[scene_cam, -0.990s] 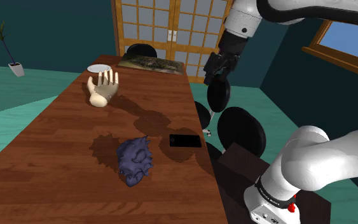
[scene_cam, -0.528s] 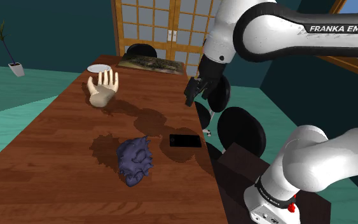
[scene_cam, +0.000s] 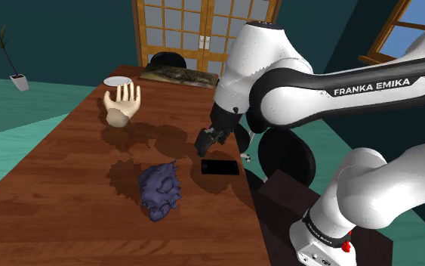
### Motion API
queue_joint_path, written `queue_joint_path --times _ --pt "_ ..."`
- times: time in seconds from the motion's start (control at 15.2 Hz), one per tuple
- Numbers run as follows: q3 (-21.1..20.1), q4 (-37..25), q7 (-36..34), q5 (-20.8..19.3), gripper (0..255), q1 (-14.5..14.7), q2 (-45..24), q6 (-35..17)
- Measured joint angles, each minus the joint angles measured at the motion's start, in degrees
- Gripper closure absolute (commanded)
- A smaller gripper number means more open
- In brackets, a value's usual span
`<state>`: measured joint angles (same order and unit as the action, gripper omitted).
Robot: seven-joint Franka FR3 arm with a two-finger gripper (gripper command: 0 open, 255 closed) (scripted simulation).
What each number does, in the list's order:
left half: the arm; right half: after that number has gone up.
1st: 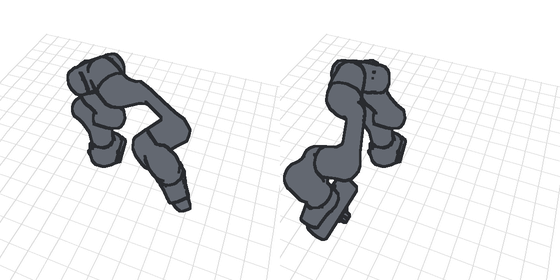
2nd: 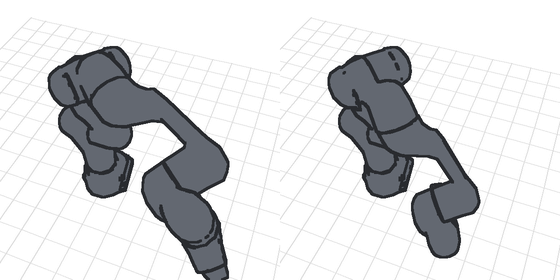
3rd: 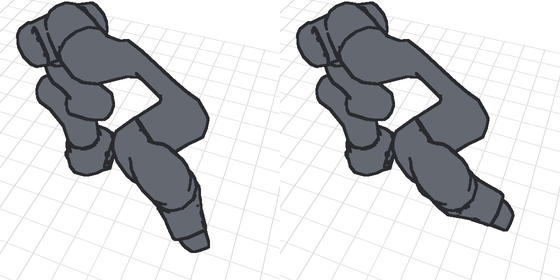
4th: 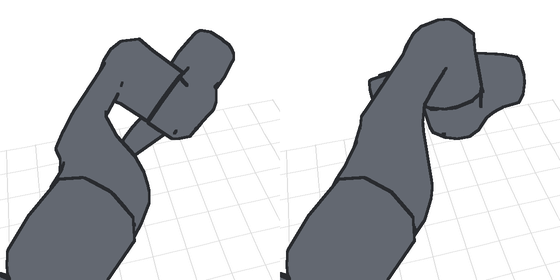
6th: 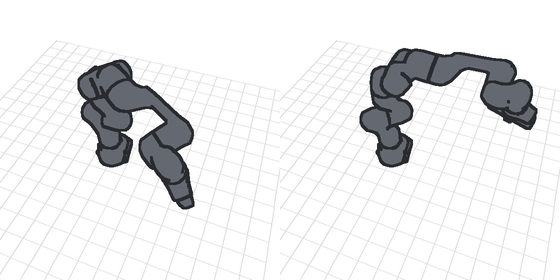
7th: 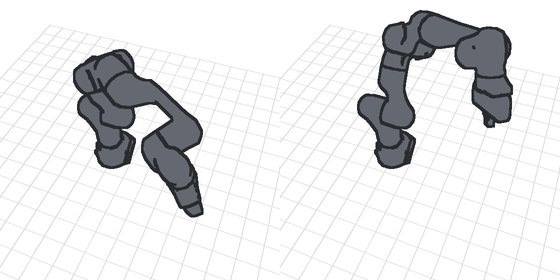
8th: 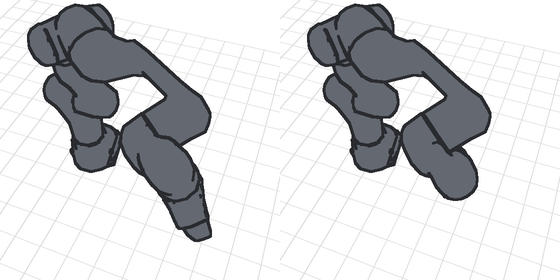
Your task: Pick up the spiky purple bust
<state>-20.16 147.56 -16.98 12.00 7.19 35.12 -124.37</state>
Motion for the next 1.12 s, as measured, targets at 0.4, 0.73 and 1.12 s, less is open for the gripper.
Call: queue_joint_path --times 0.4,0.73,1.12 --pt "-7.65 0.91 -4.88 -1.26 0 0.25 -8.89 -11.16" --pt "-15.74 -0.36 -12.47 -7.29 0 -2.30 -18.89 -20.36" --pt "-19.93 -0.36 -18.73 -14.35 0 -5.43 -25.77 -26.63"
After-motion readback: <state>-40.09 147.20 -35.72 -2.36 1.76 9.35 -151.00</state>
